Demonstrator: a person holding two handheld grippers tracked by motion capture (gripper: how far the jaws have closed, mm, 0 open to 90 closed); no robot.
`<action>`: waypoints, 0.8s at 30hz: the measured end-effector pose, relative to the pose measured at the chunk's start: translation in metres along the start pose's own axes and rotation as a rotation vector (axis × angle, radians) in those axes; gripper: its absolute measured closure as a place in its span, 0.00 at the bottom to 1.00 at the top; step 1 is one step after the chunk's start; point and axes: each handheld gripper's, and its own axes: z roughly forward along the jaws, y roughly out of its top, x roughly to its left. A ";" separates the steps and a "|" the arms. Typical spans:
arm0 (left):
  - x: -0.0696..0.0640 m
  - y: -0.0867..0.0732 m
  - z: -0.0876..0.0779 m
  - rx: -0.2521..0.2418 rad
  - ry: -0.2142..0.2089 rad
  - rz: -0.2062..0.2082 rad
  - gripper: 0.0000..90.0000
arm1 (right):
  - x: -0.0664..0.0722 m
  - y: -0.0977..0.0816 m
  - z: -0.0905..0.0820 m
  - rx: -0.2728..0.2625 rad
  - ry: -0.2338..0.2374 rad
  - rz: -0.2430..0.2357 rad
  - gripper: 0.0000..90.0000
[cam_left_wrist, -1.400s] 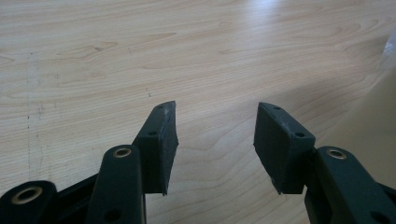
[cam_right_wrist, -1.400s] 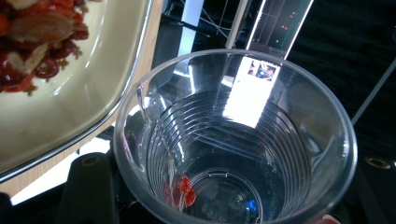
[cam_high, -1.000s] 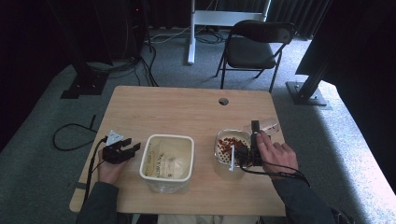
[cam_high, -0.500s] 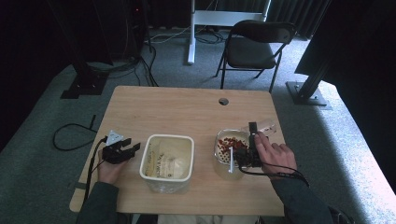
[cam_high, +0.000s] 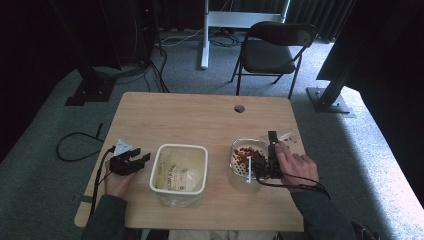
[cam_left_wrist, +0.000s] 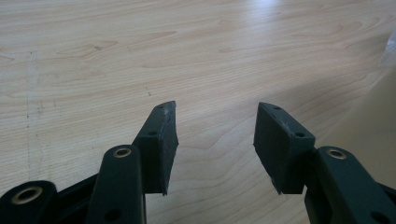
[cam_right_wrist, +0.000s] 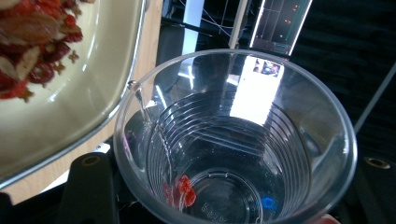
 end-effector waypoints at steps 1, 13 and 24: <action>0.000 0.000 0.000 0.000 0.000 -0.002 0.56 | -0.001 -0.001 0.000 -0.008 0.010 0.025 0.35; 0.000 0.000 0.001 0.005 0.000 0.001 0.56 | -0.003 -0.004 0.000 -0.071 0.080 0.216 0.35; -0.001 0.000 0.001 0.006 0.000 0.001 0.56 | -0.024 -0.032 0.004 -0.237 0.224 0.558 0.35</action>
